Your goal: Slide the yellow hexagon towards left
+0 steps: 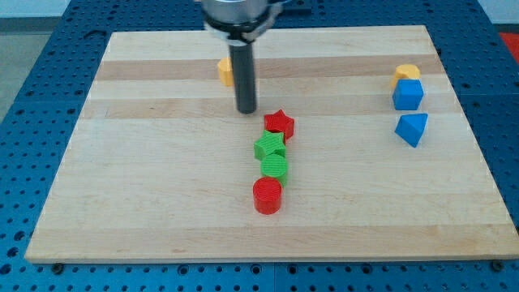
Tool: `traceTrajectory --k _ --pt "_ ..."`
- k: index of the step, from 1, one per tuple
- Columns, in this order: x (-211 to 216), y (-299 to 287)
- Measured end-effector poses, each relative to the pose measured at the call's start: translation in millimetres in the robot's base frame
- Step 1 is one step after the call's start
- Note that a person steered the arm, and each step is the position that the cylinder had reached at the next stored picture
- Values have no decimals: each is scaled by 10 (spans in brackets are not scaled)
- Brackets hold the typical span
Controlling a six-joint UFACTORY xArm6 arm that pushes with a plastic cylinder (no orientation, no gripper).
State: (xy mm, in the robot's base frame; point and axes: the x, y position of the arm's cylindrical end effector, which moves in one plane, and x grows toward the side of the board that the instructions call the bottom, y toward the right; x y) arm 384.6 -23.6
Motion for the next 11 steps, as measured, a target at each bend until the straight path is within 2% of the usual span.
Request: traceTrajectory --k 1,3,4,5,6,7,8,9,10,11 --pt "-296 -229" --pt "-932 -1041" --pt "-743 -1025" --pt "-427 -745" --pt "-568 -140" --pt "-964 -151" --pt "-1186 -860" --pt "-1227 -1374" --pt "-1127 -973" --pt "-860 -822"
